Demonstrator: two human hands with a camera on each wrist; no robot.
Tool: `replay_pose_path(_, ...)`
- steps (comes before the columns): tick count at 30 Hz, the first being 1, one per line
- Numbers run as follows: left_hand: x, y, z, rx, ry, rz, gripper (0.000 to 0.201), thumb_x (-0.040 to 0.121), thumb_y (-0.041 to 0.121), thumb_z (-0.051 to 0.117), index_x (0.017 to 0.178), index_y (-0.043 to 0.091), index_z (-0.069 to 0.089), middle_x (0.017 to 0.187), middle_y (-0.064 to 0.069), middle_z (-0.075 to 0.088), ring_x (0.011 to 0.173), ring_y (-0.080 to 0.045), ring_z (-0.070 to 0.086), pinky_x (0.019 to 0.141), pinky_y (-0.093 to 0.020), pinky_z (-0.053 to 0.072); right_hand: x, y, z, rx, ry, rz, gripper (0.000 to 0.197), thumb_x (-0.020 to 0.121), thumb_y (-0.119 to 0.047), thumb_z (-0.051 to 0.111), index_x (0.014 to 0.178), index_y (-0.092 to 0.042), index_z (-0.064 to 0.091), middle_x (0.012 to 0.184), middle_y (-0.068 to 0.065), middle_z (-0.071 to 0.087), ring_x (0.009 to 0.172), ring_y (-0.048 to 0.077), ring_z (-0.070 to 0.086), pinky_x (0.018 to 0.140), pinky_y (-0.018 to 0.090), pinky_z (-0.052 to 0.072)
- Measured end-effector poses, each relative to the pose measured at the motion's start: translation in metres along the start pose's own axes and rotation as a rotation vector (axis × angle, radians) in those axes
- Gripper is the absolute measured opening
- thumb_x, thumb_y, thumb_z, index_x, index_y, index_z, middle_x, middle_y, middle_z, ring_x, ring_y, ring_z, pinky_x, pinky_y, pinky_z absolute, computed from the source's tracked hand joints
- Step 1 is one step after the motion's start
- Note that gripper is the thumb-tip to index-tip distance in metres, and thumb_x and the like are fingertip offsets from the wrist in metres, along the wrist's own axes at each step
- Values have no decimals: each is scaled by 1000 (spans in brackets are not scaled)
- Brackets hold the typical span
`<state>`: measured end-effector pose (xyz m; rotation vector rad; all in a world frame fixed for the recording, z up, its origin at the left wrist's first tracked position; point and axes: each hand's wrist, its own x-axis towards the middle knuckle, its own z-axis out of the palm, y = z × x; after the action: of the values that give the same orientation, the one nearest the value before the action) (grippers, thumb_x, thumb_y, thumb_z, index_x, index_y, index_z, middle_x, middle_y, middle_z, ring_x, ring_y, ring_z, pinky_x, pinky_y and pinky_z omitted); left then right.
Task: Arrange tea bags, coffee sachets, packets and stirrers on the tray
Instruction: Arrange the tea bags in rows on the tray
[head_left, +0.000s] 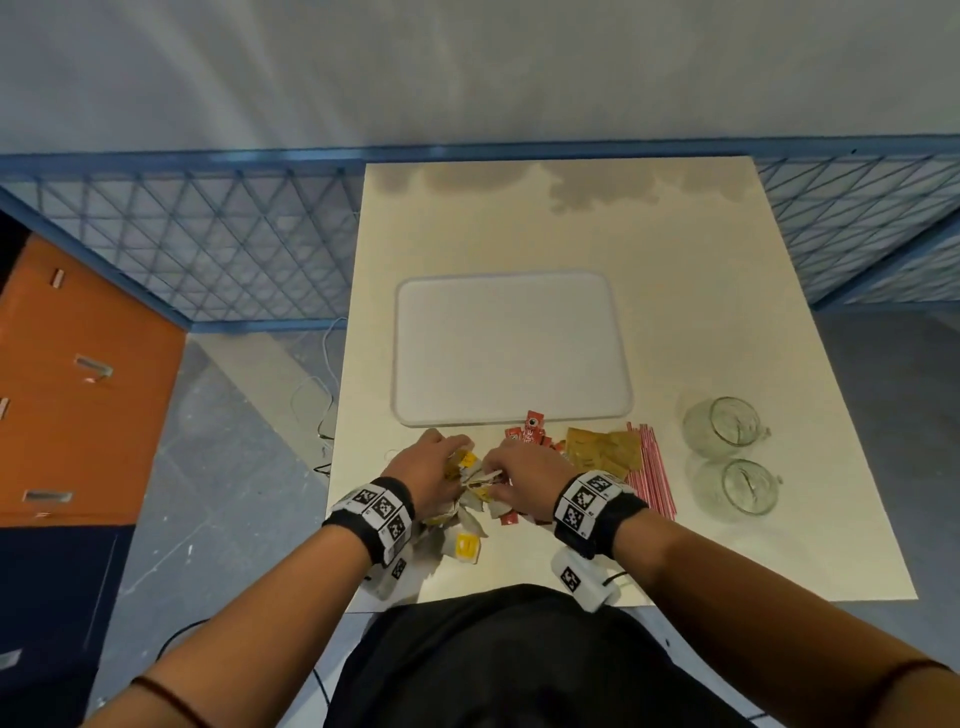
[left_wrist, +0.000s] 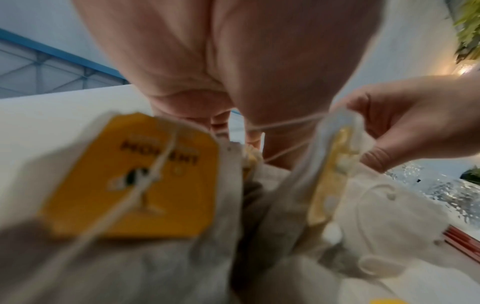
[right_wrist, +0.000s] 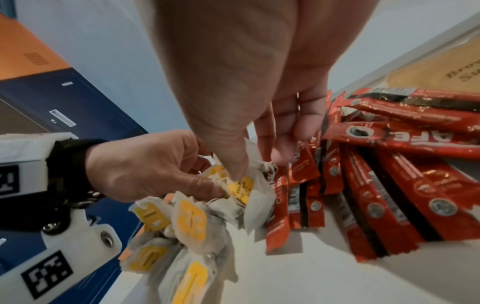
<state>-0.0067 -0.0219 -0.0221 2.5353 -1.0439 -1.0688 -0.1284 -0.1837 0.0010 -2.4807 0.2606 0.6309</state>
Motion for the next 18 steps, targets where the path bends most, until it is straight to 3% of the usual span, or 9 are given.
replay_pose_path(4,8,2,-1,39,-10,-13,45,89,31,67,133,36,59,122,3,52,108,-21,60,90,-30,46,4,5,-1,1,-21,3,24,102,-32,56,118,-22,71,106,-3,65,94,18,62,82,30,50)
replay_pose_path(9,10,4,-5,11,5,-28,12,89,29,65,96,27,75,100,4,65,94,-19,64,84,-31,53,1,7,-4,35,-34,17,19,102,-33,54,101,-20,69,94,-3,64,84,17,60,70,27,44)
replay_pose_path(11,10,2,-4,-44,28,-34,12,90,35,64,89,28,74,91,6,67,89,-18,65,76,-29,51,-2,8,-9,63,-28,22,15,99,-33,56,94,-22,65,88,-4,65,78,17,62,64,27,44)
replay_pose_path(13,9,0,-4,-98,63,-21,20,90,41,65,92,23,73,90,5,67,86,-17,64,75,-30,51,-6,11,-14,121,-29,24,10,94,-31,58,91,-22,62,85,-3,66,78,17,63,65,32,51)
replay_pose_path(16,5,1,-5,-227,133,-13,21,90,37,67,84,16,64,83,3,65,78,-19,62,72,-31,50,-13,13,-22,236,-4,31,10,87,-31,61,81,-26,55,84,-3,66,79,18,64,73,41,56)
replay_pose_path(18,5,1,-7,-324,155,-10,23,90,34,68,76,18,59,78,2,67,75,-19,63,72,-34,54,-17,13,-26,310,22,37,19,86,-29,64,74,-28,49,87,2,67,79,19,64,71,37,53)
